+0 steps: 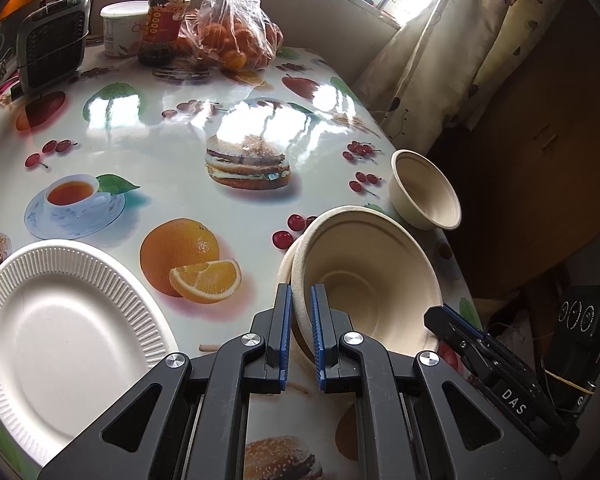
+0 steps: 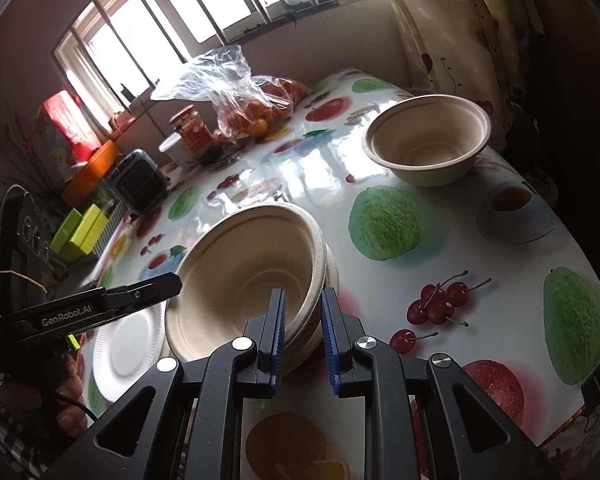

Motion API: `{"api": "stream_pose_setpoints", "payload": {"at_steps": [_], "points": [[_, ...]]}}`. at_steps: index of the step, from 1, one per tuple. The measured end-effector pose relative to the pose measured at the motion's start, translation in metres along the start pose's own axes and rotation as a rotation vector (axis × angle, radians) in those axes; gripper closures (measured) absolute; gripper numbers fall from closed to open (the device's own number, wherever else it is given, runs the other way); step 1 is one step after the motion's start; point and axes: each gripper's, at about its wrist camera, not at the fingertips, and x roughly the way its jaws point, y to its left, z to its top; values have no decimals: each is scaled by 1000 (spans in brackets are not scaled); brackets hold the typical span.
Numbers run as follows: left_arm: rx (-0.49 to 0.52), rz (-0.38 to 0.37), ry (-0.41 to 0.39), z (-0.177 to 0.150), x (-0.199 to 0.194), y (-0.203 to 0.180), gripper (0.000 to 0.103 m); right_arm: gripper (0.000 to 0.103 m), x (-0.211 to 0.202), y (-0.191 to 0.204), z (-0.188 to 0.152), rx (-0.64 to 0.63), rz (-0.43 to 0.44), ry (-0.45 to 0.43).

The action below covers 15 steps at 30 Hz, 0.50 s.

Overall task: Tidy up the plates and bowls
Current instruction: 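Carry the held bowls and lower them onto a bowl beside the plate stack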

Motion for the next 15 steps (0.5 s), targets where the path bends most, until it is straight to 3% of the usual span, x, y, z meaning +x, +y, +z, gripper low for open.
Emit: {"api": "stream_pose_setpoints", "payload": {"at_steps": [15], "points": [[-2, 10, 24, -4, 9, 1, 93, 85, 5, -5, -3, 8, -11, 15]]}}
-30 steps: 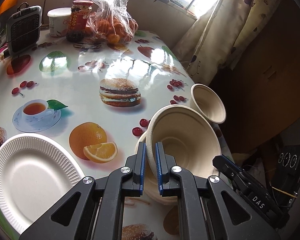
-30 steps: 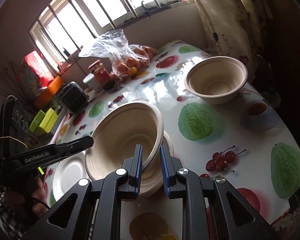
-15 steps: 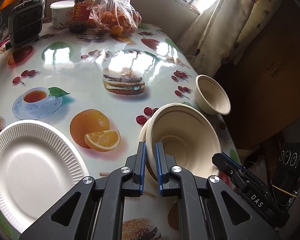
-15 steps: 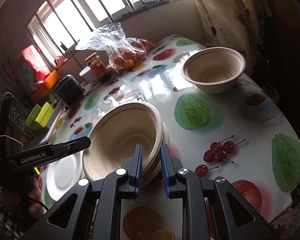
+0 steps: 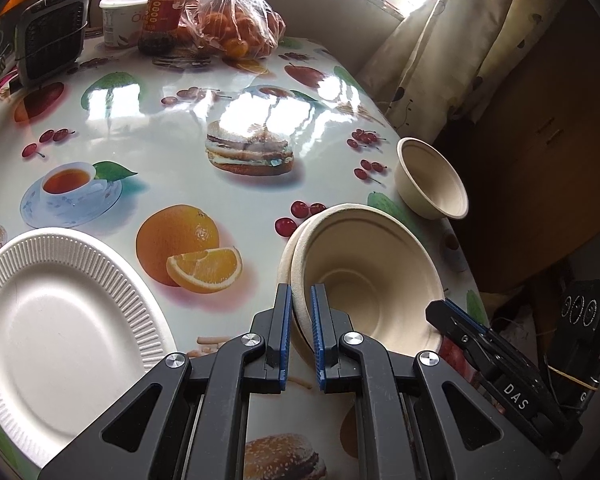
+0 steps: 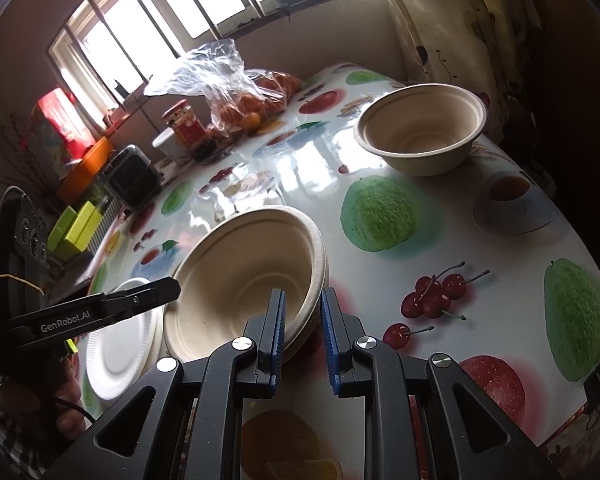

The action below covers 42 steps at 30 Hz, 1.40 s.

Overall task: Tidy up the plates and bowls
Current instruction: 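Carry the held bowls and lower them onto a bowl beside the plate stack, then open both grippers and release the bowls onto the bowl stack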

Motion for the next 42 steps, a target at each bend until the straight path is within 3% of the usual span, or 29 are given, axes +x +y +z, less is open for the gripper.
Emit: {"api": "stream_pose_setpoints", "payload": {"at_steps": [31, 37, 42], "points": [[-9, -3, 0, 0, 2, -1, 93, 85, 3, -2, -1, 3, 0, 2], [-8, -8, 0, 0, 1, -1, 89, 85, 3, -2, -1, 4, 1, 3], [-11, -5, 0, 0, 1, 0, 82, 78, 4, -4, -1, 9, 2, 4]]}}
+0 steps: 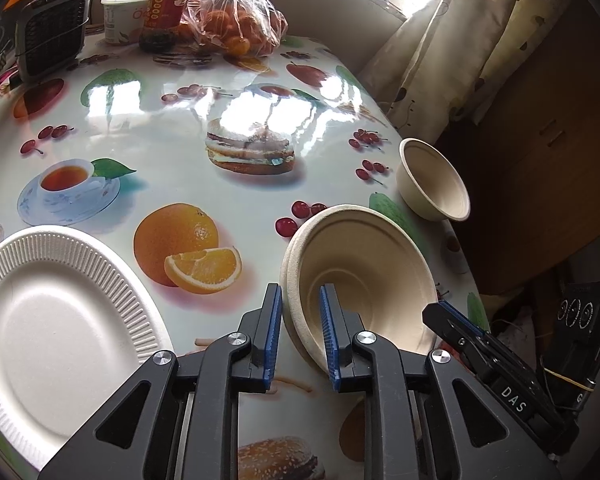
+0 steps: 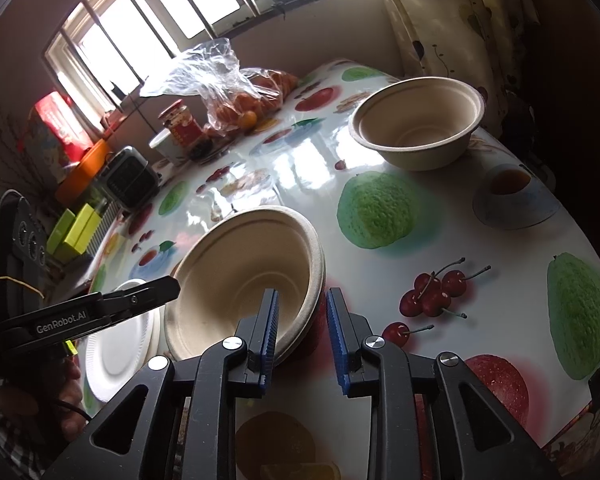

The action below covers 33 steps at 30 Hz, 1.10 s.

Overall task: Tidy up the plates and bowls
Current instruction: 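Open both grippers and release the bowls onto the bowl stack, then move both grippers toward the remaining beige bowls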

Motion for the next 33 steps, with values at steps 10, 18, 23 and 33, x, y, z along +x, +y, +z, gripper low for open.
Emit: {"api": "stream_pose_setpoints", "payload": {"at_steps": [10, 18, 23, 33], "points": [[-1, 12, -8, 3, 0, -2, 79, 71, 0, -4, 2, 15, 0, -6], [18, 22, -18, 19, 2, -14, 69, 63, -9, -15, 10, 38, -18, -40], [62, 7, -19, 36, 9, -34, 69, 61, -18, -27, 23, 44, -60, -76], [124, -35, 16, 65, 39, -73, 69, 61, -30, -59, 52, 55, -137, -128]]}}
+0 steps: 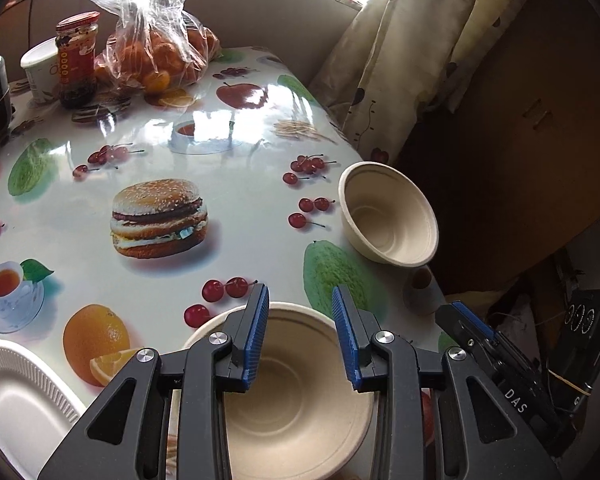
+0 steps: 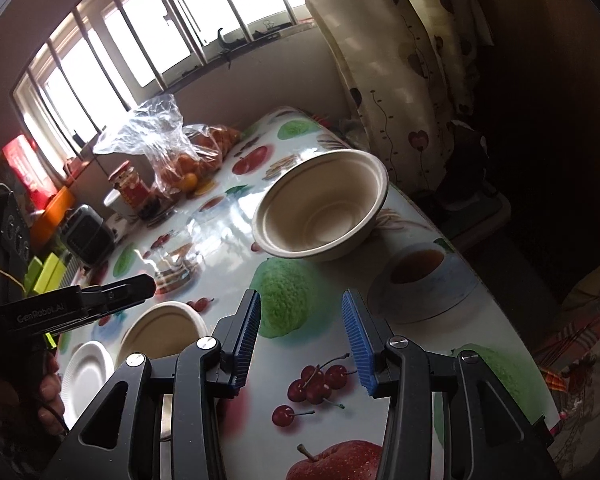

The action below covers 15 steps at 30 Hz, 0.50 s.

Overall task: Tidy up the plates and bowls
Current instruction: 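Move both grippers toward the remaining beige bowls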

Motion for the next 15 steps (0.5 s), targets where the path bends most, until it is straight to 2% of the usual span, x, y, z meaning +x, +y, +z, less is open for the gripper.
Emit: {"api": "stream_pose_setpoints", "payload": {"at_steps": [11, 15], "points": [[19, 1, 7, 42, 32, -17, 69, 61, 16, -22, 32, -14, -60, -16], [3, -14, 39, 51, 49, -18, 69, 61, 25, -29, 43, -18, -76, -18]]}}
